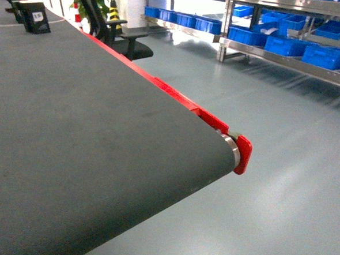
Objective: Sort blue parts and orange caps into right shelf containers
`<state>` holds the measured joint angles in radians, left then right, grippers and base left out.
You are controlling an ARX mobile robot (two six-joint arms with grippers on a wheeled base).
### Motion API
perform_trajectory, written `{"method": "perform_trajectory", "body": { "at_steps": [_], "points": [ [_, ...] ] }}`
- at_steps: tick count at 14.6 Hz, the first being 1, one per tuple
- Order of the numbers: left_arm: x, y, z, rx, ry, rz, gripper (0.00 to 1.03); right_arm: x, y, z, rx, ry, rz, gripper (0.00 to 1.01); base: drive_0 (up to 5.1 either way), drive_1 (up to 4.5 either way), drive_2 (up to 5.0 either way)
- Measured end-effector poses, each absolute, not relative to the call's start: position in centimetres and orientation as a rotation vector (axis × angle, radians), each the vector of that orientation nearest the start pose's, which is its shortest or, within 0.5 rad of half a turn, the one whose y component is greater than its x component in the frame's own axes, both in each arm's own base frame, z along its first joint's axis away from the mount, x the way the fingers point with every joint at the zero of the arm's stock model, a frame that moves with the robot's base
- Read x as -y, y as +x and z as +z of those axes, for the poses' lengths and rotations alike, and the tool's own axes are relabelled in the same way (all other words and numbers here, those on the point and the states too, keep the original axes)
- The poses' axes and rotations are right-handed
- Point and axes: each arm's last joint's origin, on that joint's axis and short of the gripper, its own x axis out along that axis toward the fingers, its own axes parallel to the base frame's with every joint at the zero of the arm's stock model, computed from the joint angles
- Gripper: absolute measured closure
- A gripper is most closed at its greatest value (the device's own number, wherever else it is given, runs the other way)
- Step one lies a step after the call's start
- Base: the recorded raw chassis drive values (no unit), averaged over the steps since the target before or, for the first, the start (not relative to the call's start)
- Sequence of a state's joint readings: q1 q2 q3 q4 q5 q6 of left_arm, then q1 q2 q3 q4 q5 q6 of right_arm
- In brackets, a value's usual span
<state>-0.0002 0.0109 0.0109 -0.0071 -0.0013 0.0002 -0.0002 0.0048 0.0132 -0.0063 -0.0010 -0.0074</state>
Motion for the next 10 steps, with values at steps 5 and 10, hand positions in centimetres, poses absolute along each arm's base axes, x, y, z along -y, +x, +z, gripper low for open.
{"method": "perform_trajectory", "body": {
  "at_steps": [5,10],
  "points": [
    [0.00,9.77,16.57,-0.007,0.000,0.002,0.60,0.00,9.72,16.70,0.002,-0.007,0.001,0.56,-1.6,-1.56,-1.6],
    [0.00,9.77,16.57,-0.007,0.000,0.002,0.60,0.00,9.72,16.70,0.002,-0.007,0.001,0.56,-1.6,-1.63,-1.6]
  ]
}}
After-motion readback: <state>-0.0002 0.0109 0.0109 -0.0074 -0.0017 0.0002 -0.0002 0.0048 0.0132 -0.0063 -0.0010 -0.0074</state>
